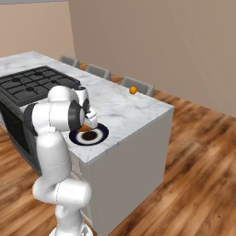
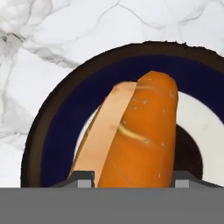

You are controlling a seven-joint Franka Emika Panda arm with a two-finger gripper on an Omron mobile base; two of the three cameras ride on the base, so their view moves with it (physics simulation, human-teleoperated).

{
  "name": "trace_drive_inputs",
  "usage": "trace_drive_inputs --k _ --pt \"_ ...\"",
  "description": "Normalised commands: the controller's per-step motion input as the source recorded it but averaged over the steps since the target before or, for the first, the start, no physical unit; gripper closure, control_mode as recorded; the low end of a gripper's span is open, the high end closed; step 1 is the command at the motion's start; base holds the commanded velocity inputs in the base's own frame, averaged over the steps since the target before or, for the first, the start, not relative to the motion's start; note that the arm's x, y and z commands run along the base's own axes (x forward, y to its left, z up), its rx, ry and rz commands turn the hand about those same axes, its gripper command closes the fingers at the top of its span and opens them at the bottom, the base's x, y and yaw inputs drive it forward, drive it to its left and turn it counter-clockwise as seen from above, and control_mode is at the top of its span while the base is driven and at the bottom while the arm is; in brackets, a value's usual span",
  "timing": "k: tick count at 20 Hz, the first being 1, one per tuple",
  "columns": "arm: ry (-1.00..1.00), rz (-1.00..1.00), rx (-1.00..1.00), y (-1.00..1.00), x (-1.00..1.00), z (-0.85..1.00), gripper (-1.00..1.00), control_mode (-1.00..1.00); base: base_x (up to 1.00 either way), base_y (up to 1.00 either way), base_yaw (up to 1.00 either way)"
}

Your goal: Pick the hotdog bun from the counter and place it in the microwave. Then turn on the microwave.

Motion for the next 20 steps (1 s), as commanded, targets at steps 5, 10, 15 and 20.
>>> trace_drive_inputs --k 5,10,15,20 --pt "-0.07 -0.02 0.00 -0.01 -0.25 0.03 1.00 -1.00 0.00 0.00 0.00" --pt "-0.07 -0.03 0.00 -0.08 -0.17 0.18 1.00 -1.00 0.00 0.00 0.00" --pt "-0.01 0.00 0.00 -0.11 -0.15 0.30 1.00 -1.00 0.00 0.00 0.00" --pt "0.00 0.00 0.00 -0.12 -0.24 0.28 1.00 -1.00 0.00 0.00 0.00"
